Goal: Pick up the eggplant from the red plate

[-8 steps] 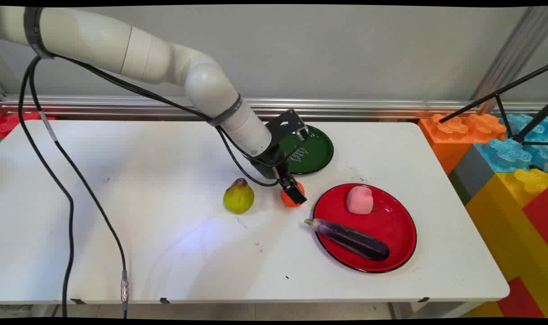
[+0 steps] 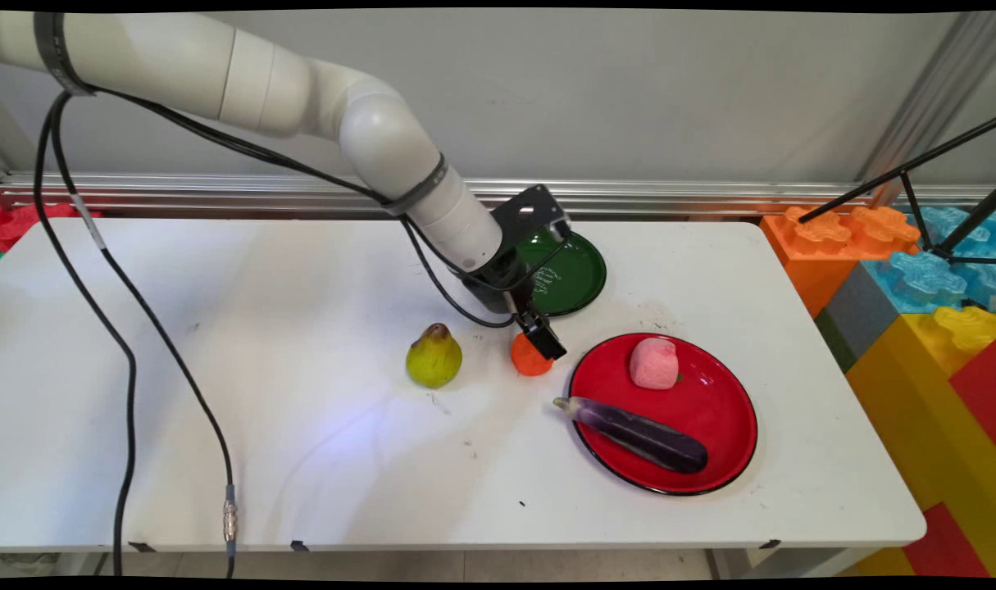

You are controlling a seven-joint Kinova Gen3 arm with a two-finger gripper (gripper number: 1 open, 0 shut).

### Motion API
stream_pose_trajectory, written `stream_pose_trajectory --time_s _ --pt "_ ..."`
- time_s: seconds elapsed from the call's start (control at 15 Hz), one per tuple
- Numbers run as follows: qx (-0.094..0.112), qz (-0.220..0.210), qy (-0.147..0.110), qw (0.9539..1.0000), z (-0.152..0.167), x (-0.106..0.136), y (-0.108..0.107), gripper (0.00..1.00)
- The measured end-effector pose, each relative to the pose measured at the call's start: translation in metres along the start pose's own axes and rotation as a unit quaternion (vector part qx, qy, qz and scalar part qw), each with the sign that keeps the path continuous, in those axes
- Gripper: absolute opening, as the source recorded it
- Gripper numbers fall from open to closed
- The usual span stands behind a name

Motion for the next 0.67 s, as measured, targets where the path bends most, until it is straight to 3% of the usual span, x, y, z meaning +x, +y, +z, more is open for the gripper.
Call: stream_pose_trajectory --time_s 0.4,0.67 --pt "-0.006 0.04 -0.003 0.9992 -0.018 0.025 0.013 1.0" --pt "-0.028 0.085 -0.01 0.9959 -0.028 0.043 0.03 1.0"
